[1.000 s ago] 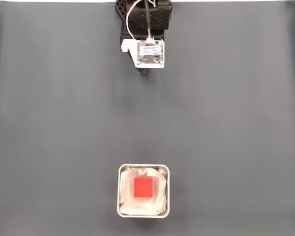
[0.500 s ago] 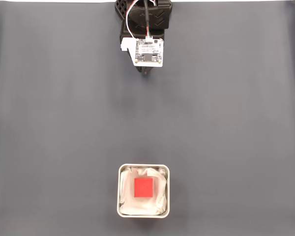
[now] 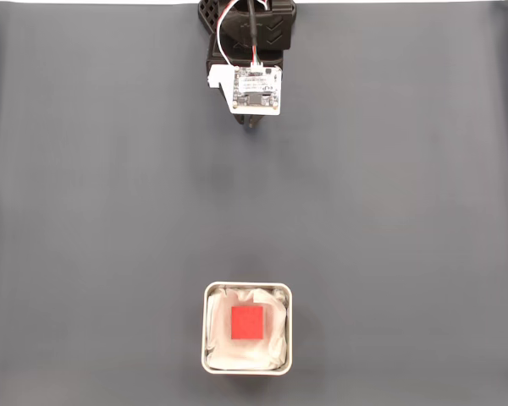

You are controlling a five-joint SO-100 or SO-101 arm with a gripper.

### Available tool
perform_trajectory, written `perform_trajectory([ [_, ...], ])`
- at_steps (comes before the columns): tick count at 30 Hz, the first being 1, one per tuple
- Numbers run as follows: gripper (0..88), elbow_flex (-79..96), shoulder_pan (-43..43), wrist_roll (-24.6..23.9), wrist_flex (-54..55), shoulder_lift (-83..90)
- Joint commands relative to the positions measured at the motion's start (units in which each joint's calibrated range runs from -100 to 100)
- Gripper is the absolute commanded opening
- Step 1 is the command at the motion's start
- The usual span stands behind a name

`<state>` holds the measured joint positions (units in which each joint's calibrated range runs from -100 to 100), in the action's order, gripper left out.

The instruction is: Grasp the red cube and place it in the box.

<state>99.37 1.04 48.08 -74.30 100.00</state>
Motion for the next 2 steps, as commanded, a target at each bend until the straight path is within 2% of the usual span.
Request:
perform_trajectory([
  [1,1.4,0.45,-0.61,-0.10,-1.35,-0.09],
  [2,1.4,0.45,-0.61,-0.10,-1.35,-0.09],
])
